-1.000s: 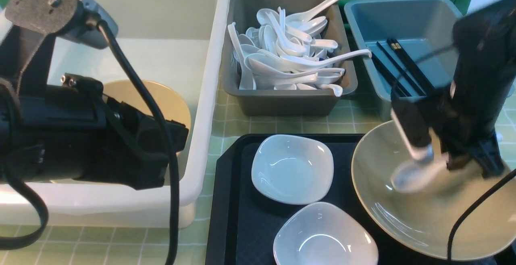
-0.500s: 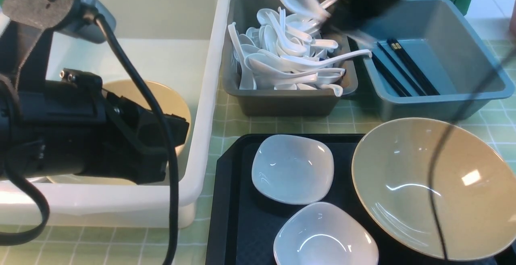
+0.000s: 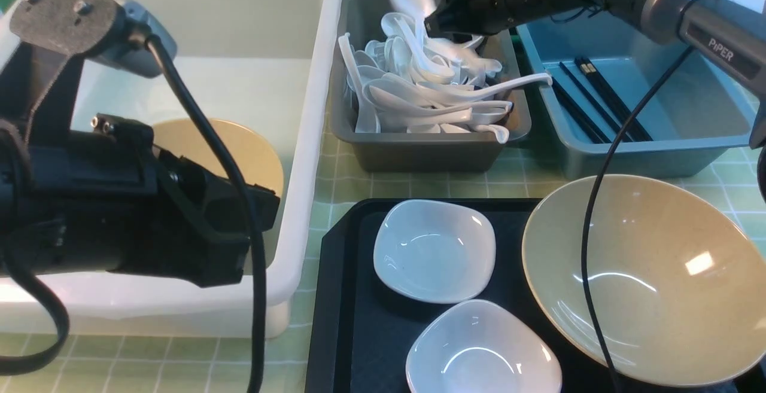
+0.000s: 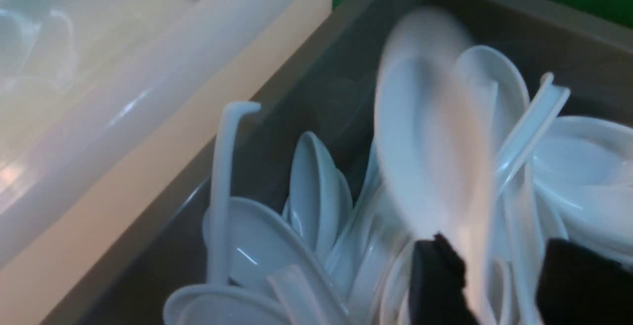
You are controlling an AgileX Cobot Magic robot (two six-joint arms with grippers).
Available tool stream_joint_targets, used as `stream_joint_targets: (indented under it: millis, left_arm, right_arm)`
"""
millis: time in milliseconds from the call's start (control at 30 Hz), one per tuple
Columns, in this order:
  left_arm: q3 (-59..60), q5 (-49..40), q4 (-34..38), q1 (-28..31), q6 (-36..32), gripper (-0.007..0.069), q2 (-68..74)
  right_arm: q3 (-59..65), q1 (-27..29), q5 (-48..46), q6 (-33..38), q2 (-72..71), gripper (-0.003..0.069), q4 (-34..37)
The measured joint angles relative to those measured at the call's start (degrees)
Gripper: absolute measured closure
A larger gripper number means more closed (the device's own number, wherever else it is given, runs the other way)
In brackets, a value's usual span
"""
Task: On green table put chopsticks spoon bowls plates into blue grey white boxes.
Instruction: 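Place the white spoon into the bin of spoons with the right gripper, then grasp the large bowl on the tray by its rim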
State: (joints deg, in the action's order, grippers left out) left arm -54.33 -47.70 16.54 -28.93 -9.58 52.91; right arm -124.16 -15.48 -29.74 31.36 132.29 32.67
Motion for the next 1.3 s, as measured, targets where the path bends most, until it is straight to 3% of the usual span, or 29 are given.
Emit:
stream_joint_targets:
  millis: [33, 167, 233, 400, 567, 600, 633, 700, 800, 933, 1067, 1133, 1233, 1300]
  left_arm:
    - [0.0, -0.2, 0.1, 0.0, 0.0, 0.0626, 0.0]
    - [0.0, -0.6, 0.1, 0.0, 0.0, 0.0626, 0.0]
    - [0.0, -0.8, 0.1, 0.0, 0.0, 0.0626, 0.0]
    - [0.5, -1.0, 1.0, 0.0, 0.0, 0.0626, 0.0]
    - [4.3, 1.9, 7.0, 0.0, -0.2, 0.0626, 0.3]
    - [6.0, 4.0, 9.9, 0.0, -1.3, 0.0626, 1.2]
    - [6.1, 4.5, 10.6, 0.0, -1.7, 0.0626, 1.5]
    - [7.2, 6.3, 15.4, 0.0, -6.3, 0.0626, 4.9]
    - [7.0, 6.8, 19.9, 0.0, -11.7, 0.0624, 8.9]
    - [1.6, 4.8, 27.7, -0.2, -17.9, 0.0615, 19.1]
    - [-4.8, 2.9, 27.7, -2.2, -18.1, 0.054, 26.6]
    - [-11.7, 2.5, 25.1, -6.3, -16.2, 0.0399, 34.5]
    - [-16.0, 2.5, 23.3, -7.8, -13.6, 0.0317, 38.5]
    - [-21.3, 2.7, 21.7, -8.5, -10.3, 0.0204, 44.9]
  right_arm:
    - [0.0, 0.0, -1.5, 0.3, -0.7, 0.0287, -0.9]
    - [0.0, 0.1, -10.7, 2.5, -5.1, 0.0205, -5.4]
    - [0.3, 0.3, -17.8, 4.5, -10.0, 0.019, -6.8]
    - [5.2, 0.6, -23.7, 5.9, -22.5, 0.0211, -7.1]
    - [15.6, 0.6, -33.6, 6.0, -39.5, 0.0361, -8.5]
    - [20.4, 0.6, -37.2, 5.3, -45.1, 0.0449, -9.1]
    - [21.1, 0.6, -37.2, 5.3, -45.7, 0.0459, -9.2]
    - [31.1, 0.6, -37.1, 4.0, -53.8, 0.0582, -9.4]
    - [39.8, 0.6, -36.1, 3.2, -61.3, 0.0622, -9.8]
    - [58.8, 0.6, -27.7, 1.4, -77.8, 0.0635, -10.0]
    - [68.4, 0.6, -23.0, -1.4, -87.9, 0.0635, -9.9]
    - [74.3, 0.6, -20.6, -4.3, -95.4, 0.0635, -9.9]
    - [76.0, 0.6, -20.6, -5.1, -97.7, 0.0635, -9.9]
    - [76.3, 0.6, -21.0, -5.8, -98.5, 0.0635, -9.9]
